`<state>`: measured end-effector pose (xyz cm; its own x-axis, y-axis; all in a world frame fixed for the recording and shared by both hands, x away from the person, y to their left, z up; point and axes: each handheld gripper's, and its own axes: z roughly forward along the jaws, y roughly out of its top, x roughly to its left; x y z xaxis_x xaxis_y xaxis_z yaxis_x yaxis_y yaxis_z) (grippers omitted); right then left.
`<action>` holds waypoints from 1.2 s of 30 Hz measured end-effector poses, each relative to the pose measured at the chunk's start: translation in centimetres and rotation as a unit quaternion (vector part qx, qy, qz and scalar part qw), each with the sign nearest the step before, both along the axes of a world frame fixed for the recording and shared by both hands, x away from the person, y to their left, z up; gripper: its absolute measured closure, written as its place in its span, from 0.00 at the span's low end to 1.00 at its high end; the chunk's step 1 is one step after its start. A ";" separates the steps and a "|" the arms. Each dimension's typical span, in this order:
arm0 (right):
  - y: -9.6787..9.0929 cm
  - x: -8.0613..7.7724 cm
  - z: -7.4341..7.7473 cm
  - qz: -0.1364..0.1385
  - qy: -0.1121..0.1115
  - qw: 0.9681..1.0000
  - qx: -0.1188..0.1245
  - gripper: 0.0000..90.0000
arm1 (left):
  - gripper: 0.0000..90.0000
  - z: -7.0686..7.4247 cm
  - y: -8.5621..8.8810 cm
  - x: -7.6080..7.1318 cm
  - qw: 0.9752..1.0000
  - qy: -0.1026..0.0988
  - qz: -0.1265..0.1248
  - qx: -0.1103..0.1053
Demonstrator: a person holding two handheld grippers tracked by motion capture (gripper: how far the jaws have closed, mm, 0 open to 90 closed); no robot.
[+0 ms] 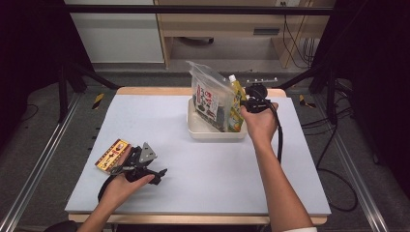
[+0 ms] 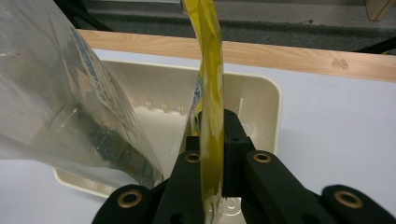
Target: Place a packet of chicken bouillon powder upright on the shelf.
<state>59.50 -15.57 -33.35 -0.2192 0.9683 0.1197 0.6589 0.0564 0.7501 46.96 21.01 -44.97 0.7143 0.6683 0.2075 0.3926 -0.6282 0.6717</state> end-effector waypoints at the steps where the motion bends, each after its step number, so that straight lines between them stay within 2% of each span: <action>1: 0.0 -0.1 0.0 0.001 0.000 1.000 0.003 0.90 | 0.08 0.0 0.0 0.0 1.000 -0.001 0.001 0.000; 2: 0.0 -0.2 -0.1 0.004 -0.003 1.000 0.006 0.87 | 0.08 0.1 0.0 0.0 1.000 -0.001 0.002 -0.002; 3: 0.0 -0.4 -0.1 0.008 -0.006 1.000 0.009 0.83 | 0.08 0.2 0.2 0.0 1.000 -0.001 0.000 0.006; 4: -0.1 -0.6 -0.1 0.012 -0.009 1.000 0.006 0.78 | 0.08 0.1 0.1 0.0 1.000 -0.001 0.003 -0.001; 5: -0.2 -0.9 0.0 0.015 -0.018 1.000 0.010 0.73 | 0.08 0.2 0.2 0.0 1.000 -0.002 0.002 0.005; 7: -0.4 -1.7 0.1 0.024 -0.032 0.999 0.015 0.70 | 0.08 0.4 0.4 0.1 1.000 -0.001 0.006 0.005; 9: -0.7 -2.6 0.4 0.041 -0.054 0.997 0.027 0.64 | 0.08 0.6 0.6 0.2 1.000 -0.001 0.009 0.005; 12: -1.3 -4.0 0.7 0.056 -0.072 0.995 0.033 0.52 | 0.08 1.3 1.0 0.4 1.000 -0.010 0.016 0.014; 14: -1.8 -5.2 0.7 0.068 -0.086 0.994 0.028 0.47 | 0.08 1.9 1.4 0.5 1.000 -0.013 0.021 0.018; 16: -2.5 -6.5 0.3 0.066 -0.102 0.992 0.030 0.38 | 0.08 2.8 2.3 0.9 0.999 -0.013 0.032 0.016; 19: -3.5 -8.2 -0.8 0.068 -0.116 0.991 0.022 0.29 | 0.07 3.9 4.1 1.4 0.999 -0.005 0.048 0.013; 21: -4.0 -9.2 -1.9 0.071 -0.119 0.990 0.021 0.26 | 0.06 4.4 5.4 1.8 0.998 0.007 0.059 0.005; 22: -4.0 -9.2 -1.9 0.071 -0.119 0.990 0.021 0.26 | 0.06 4.4 5.4 1.8 0.998 0.007 0.059 0.005; 23: -4.3 -9.8 -3.2 0.075 -0.118 0.990 0.015 0.21 | 0.06 4.6 6.6 2.1 0.997 0.013 0.071 0.002; 25: -4.4 -10.3 -4.3 0.074 -0.117 0.990 0.006 0.20 | 0.05 4.7 7.6 2.2 0.996 0.019 0.085 0.000; 28: -4.6 -10.6 -5.7 0.079 -0.109 0.991 0.008 0.17 | 0.05 4.7 8.8 2.3 0.994 0.032 0.100 -0.008; 30: -4.6 -10.7 -6.5 0.085 -0.101 0.991 0.001 0.16 | 0.06 4.6 9.3 2.3 0.994 0.037 0.106 -0.003; 33: -4.3 -11.1 -7.3 0.091 -0.089 0.991 -0.027 0.17 | 0.07 4.6 9.7 2.4 0.993 0.043 0.113 0.008; 35: -4.3 -11.2 -7.6 0.093 -0.088 0.991 -0.026 0.17 | 0.08 4.6 9.8 2.4 0.992 0.045 0.116 0.010; 36: -4.2 -11.6 -8.1 0.097 -0.084 0.991 -0.035 0.17 | 0.09 4.6 10.1 2.5 0.991 0.052 0.125 0.015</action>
